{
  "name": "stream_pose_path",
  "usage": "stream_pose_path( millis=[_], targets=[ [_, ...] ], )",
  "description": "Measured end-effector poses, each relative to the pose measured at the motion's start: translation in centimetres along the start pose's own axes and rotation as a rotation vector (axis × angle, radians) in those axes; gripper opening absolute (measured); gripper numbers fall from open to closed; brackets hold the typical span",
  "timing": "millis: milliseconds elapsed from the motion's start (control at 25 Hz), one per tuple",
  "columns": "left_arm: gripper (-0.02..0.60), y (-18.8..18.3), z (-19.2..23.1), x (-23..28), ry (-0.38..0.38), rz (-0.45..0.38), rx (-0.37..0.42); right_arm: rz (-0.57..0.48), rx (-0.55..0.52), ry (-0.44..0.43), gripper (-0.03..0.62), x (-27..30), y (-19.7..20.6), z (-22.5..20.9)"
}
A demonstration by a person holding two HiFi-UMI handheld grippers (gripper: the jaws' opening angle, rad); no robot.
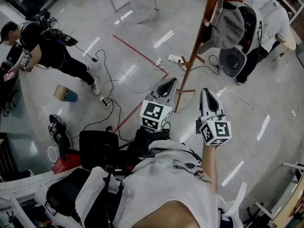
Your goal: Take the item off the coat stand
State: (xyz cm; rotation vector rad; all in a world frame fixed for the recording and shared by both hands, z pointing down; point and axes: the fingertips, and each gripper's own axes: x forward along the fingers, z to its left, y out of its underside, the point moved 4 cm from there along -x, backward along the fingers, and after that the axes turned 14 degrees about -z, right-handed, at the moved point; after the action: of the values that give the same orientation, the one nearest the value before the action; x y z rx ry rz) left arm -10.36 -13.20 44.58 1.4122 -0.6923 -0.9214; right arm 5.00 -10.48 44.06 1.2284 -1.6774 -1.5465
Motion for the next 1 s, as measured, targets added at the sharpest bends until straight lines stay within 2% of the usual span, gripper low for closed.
stream_pose_path(
  millis=[240,720,1000],
  targets=[
    [0.003,0.6,2.1,2.0,0.021,0.011,-0.011,0.007,-0.001,0.002,0.003,3.0,0.6,0.1],
    [0.003,-1.9,0.7,7.3,0.024,-0.031,0.017,-0.052,-0.005,-0.063,0.003,7.2,-2.6,-2.9],
    [0.003,-1.6,1.1,10.1,0.020,-0.037,0.036,-0.095,-0.023,-0.071,0.003,8.9,-3.5,-5.3]
  ],
)
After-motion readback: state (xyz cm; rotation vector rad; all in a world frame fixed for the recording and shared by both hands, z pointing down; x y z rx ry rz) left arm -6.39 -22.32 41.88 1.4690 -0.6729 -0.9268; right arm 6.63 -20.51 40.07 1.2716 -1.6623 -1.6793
